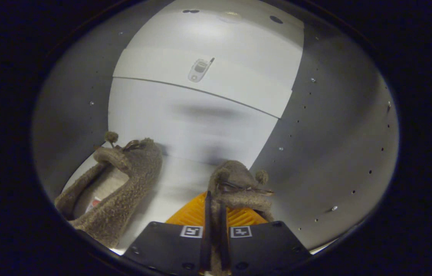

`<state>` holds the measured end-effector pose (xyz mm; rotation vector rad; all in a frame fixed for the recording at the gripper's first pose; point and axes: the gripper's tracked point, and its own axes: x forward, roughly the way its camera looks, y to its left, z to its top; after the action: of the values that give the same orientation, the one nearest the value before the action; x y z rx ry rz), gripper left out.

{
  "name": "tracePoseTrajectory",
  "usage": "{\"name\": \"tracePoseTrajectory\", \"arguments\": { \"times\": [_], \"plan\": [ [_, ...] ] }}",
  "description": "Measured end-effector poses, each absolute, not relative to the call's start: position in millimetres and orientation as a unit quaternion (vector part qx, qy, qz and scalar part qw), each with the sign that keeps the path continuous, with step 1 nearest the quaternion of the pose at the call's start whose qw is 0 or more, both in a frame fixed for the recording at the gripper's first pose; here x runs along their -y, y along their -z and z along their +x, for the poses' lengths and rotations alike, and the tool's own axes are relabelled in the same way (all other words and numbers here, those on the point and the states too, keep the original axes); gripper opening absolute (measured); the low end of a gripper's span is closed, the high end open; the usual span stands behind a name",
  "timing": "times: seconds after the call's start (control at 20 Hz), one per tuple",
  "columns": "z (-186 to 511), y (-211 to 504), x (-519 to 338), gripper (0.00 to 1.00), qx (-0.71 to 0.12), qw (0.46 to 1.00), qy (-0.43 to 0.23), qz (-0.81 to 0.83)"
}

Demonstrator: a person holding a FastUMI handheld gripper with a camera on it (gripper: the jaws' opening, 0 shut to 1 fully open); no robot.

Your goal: Open the shoe cabinet door, grab the shoes and put them into the shoe cabinet, then close the shoe cabinet door.

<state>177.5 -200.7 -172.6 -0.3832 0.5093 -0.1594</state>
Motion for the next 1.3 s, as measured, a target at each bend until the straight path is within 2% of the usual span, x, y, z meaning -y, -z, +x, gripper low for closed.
{"name": "tracePoseTrajectory", "arguments": {
  "times": [0.5, 0.6, 0.75, 1.3],
  "plan": [
    [160, 169, 191, 0.15, -0.268, 0.945, 0.066, -0.177],
    [158, 167, 194, 0.28, -0.264, 0.946, 0.068, -0.178],
    [147, 161, 197, 0.33, -0.263, 0.948, 0.068, -0.168],
    [73, 87, 192, 0.32, -0.197, 0.965, 0.061, -0.163]
  ]
}}
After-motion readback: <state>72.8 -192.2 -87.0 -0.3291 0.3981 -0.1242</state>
